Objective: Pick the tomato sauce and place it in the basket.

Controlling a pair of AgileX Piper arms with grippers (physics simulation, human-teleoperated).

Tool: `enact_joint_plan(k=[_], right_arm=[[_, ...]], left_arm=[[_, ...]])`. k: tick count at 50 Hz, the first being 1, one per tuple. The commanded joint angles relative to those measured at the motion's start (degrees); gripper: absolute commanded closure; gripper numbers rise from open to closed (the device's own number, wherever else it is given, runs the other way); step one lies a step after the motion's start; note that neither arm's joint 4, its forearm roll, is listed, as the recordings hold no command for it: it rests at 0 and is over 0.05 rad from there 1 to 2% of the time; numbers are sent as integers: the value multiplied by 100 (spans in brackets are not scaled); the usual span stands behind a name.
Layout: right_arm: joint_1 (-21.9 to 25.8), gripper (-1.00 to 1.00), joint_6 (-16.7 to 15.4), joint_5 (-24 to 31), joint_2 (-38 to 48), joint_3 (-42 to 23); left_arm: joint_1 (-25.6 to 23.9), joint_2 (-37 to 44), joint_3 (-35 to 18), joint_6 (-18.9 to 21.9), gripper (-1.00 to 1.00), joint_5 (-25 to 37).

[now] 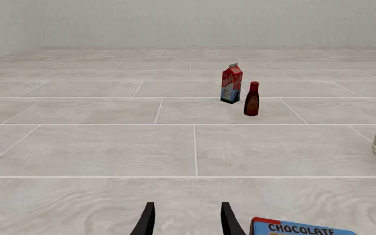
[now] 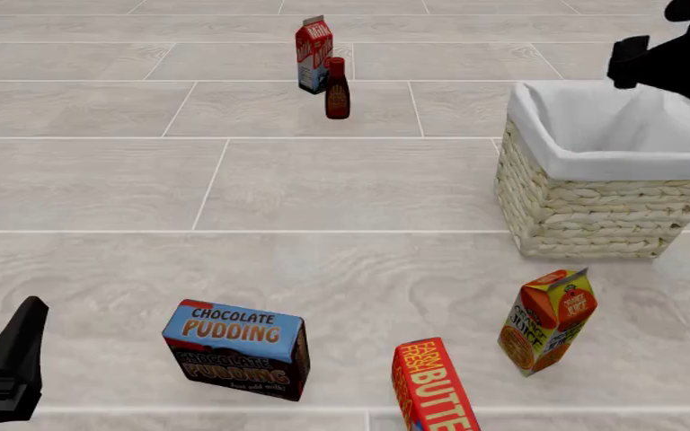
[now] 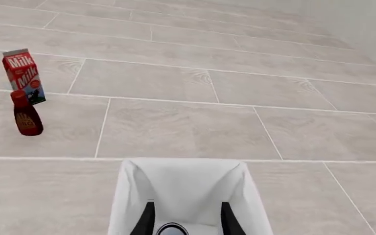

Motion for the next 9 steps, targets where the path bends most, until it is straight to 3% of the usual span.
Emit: enact_joint_plan(k=[1,9], right_arm=[[173,-100,-117,131,-978,278],[300,-100,-212,205,-1682,573]], left_arm=[[0,0,0,0,-100,0],[0,0,0,0,-100,0]])
